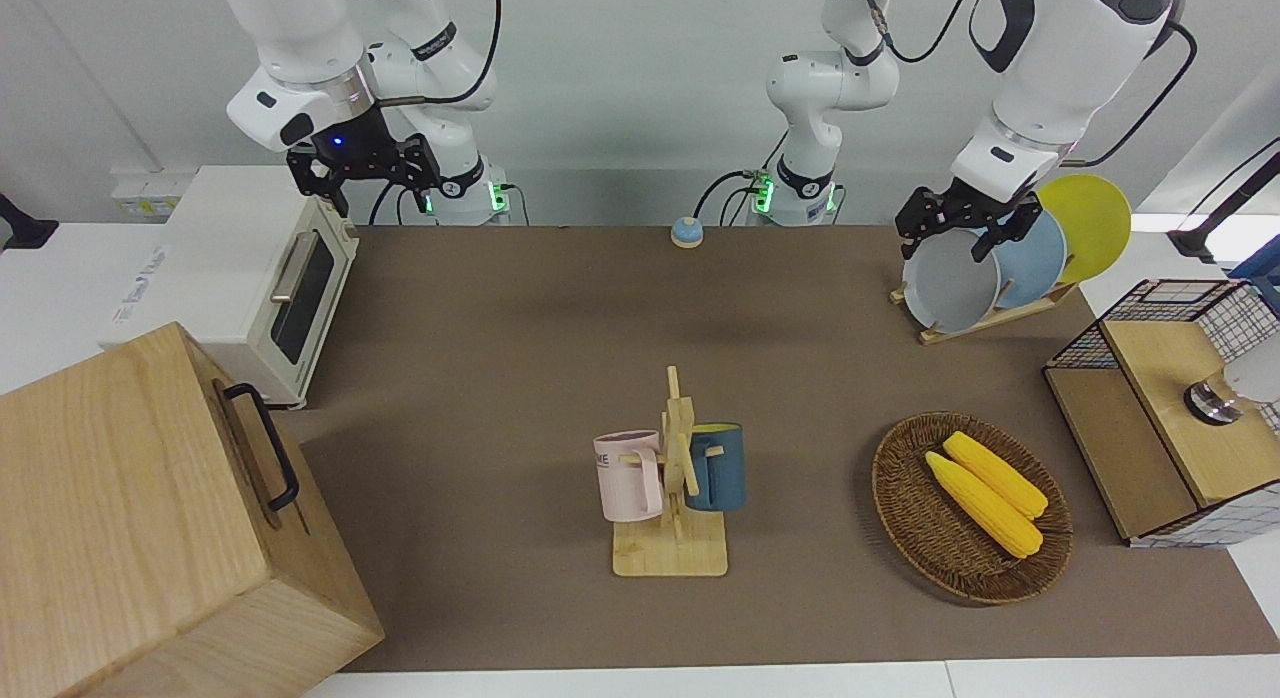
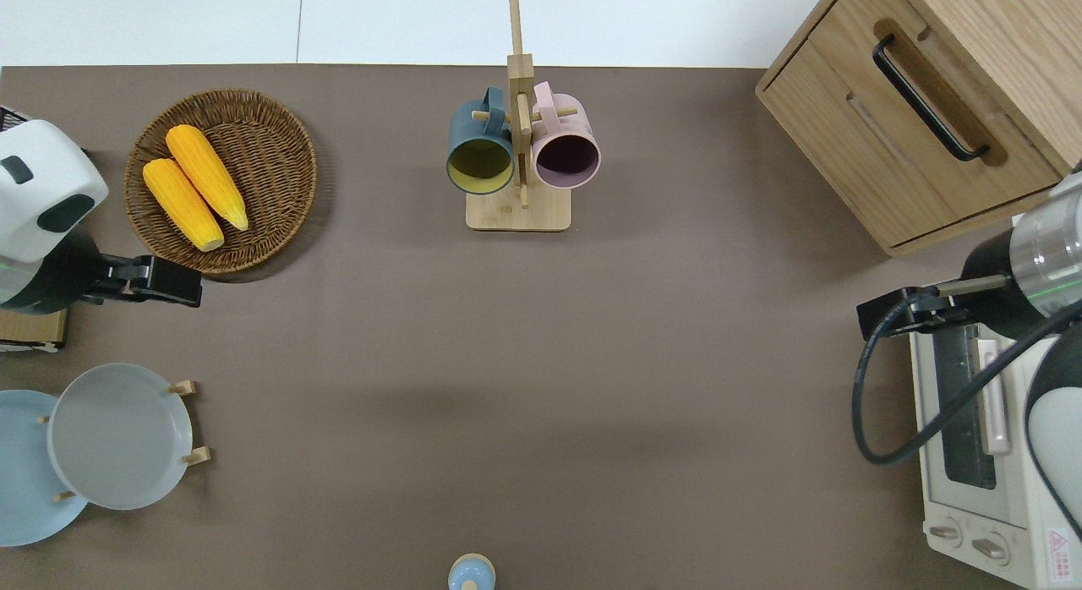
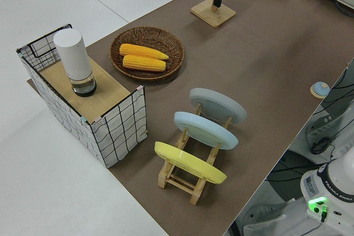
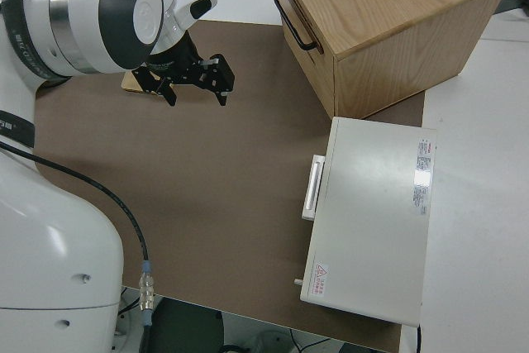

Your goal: Pick gray plate from low plate rack and place it on table with left arm

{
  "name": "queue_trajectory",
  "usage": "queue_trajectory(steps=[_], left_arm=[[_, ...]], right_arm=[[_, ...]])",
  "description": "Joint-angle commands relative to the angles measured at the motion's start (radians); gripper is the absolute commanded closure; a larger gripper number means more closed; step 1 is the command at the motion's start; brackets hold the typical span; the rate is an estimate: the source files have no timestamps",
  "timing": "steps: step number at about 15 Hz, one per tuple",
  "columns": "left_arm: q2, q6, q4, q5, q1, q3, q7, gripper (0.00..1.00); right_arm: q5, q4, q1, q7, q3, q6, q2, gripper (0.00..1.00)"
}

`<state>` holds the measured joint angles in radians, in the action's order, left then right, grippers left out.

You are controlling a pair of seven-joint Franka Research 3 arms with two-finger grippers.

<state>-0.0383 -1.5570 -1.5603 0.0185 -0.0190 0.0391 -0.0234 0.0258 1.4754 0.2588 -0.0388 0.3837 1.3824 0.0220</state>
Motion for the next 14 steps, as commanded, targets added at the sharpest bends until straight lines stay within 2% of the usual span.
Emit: queue_trajectory(steps=[1,14], left_arm=[[-0.002,0.014,0.003,0.008,-0.002,-0.001,0.008,0.01],[0.014,0.06,-0.012,0.009,0.01,-0.01,-0.006,0.01]], right_arm=[[0.006,-0.007,0.023,-0.012,0.021,-0.011,-0.002,0.017],[0.006,-0.007,0.023,-0.012,0.021,-0.011,-0.002,0.017]])
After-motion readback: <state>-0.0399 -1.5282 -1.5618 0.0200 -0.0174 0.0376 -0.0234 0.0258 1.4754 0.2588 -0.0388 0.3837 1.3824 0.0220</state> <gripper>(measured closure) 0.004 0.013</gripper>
